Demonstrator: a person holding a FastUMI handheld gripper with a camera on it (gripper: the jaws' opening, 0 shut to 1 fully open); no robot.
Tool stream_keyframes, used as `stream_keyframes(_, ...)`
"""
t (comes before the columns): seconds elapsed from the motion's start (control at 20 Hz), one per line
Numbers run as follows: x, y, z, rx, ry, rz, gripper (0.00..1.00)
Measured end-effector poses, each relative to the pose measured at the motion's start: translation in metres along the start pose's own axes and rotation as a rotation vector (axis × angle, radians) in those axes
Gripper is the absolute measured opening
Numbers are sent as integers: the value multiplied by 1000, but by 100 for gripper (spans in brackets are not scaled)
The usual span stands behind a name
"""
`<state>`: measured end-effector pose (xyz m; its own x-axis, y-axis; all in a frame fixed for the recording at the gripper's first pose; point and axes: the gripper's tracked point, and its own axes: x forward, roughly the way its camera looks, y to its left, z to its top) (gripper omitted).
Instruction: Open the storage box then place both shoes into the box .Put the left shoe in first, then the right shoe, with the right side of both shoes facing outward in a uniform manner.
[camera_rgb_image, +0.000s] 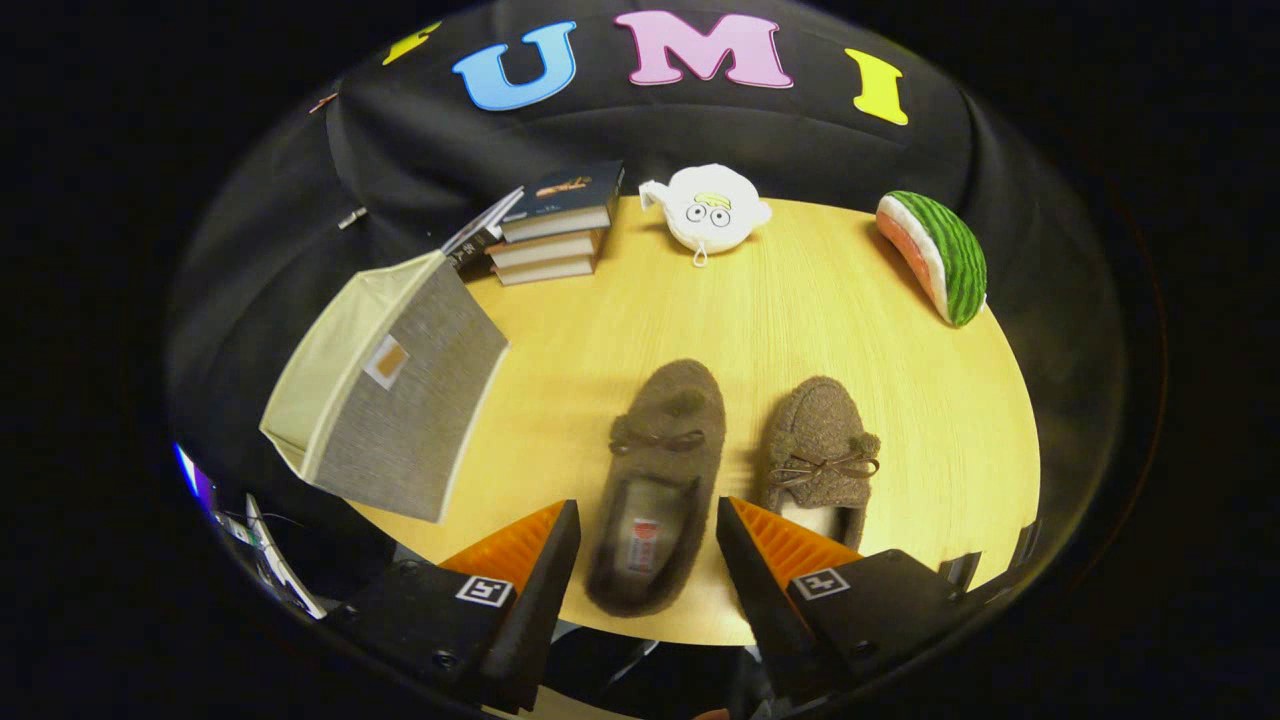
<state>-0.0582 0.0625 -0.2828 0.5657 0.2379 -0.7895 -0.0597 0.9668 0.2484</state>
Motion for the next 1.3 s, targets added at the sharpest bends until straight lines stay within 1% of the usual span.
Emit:
stream_keyframes(0.1,17,-8,-5,-34,32,-19,79)
stream_keyframes(0.15,24,-13,-5,-62,40,-38,78)
stream_keyframes(0.2,33,-18,-5,-85,46,-57,73)
stream_keyframes(0.35,58,-29,1,-124,44,-94,71)
stream_keyframes(0.4,64,-32,3,-125,43,-104,67)
stream_keyframes(0.5,74,-27,5,-94,36,-100,53)
stream_keyframes(0.55,78,-28,8,-82,23,-115,49)
stream_keyframes(0.6,79,-32,10,-66,18,-140,37)
stream_keyframes(0.65,77,-34,10,-31,14,-154,31)
stream_keyframes(0.7,74,-32,12,9,10,-156,22)
stream_keyframes(0.75,71,-36,12,33,6,-181,22)
stream_keyframes(0.8,67,-34,14,48,2,-179,12)
stream_keyframes(1.0,43,-23,21,81,-4,-166,12)
stream_keyframes(1.15,21,-15,43,98,-68,-161,12)
stream_keyframes(1.25,9,-13,56,73,-119,-168,12)
stream_keyframes(1.3,10,-13,56,63,-118,-168,10)
